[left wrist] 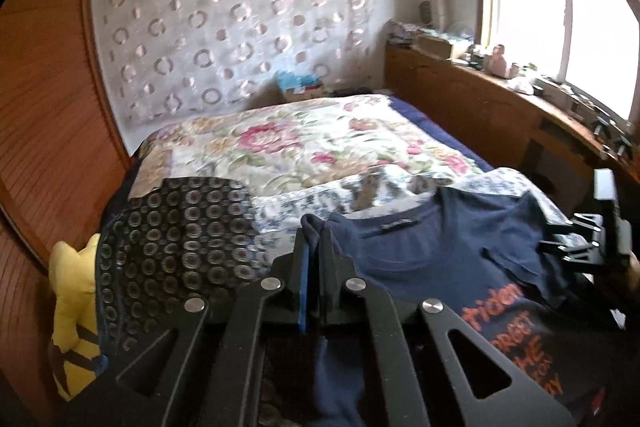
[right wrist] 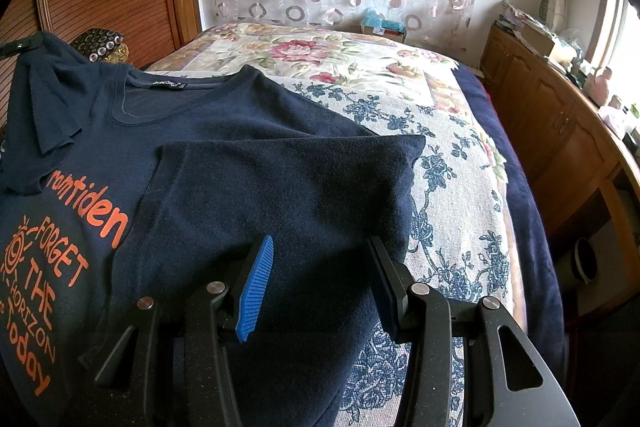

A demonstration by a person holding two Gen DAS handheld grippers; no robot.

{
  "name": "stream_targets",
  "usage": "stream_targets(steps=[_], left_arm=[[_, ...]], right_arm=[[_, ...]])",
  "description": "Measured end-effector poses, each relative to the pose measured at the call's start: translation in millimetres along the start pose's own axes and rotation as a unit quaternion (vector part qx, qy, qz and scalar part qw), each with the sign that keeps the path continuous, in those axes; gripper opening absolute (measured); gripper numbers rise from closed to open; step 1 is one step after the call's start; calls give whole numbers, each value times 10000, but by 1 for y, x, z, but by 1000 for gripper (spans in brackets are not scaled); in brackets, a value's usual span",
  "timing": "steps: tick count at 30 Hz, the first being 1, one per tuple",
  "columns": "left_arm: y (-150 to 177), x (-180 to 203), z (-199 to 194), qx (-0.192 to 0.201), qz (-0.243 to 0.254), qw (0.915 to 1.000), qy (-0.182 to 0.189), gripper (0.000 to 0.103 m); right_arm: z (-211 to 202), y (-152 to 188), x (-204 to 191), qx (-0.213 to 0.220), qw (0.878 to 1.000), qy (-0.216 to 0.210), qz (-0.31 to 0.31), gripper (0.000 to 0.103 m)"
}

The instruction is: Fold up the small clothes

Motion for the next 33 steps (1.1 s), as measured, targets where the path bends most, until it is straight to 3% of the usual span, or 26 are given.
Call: stream_targets(steps=[7, 16, 22, 24, 25, 28, 33], left_arm=[[9, 28, -19, 160, 260, 9993, 232, 4], [22, 36, -27, 168, 277, 9990, 316, 4], [37, 37, -32, 142, 181, 9989, 407, 4], [45, 38, -38, 164, 115, 9987, 476, 4], [51, 39, -44, 185, 70, 9985, 519, 4], [69, 44, -61, 251, -33, 9976, 645, 4], [99, 50, -92, 392, -225, 9962, 749, 4]], right_arm=[[0, -3, 9, 24, 9995, -226, 218, 49], [26, -22, 46, -151, 9975, 71, 687, 49], [44, -39, 46, -221, 9965, 120, 800, 51], [43, -41, 34, -184, 9977, -40, 653, 30], [40, -41, 26, -166, 9985, -211, 474, 6], [5, -39, -2, 396, 9977, -551, 48, 6], [-70, -19, -28, 1086, 9899, -908, -35, 6]])
Point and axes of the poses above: each gripper's, at about its wrist camera, not at the fingertips, and z roughly the way its jaws point, x to its right, y to its underside, the point moved 5 cm from there along z, roughly the way its jaws point
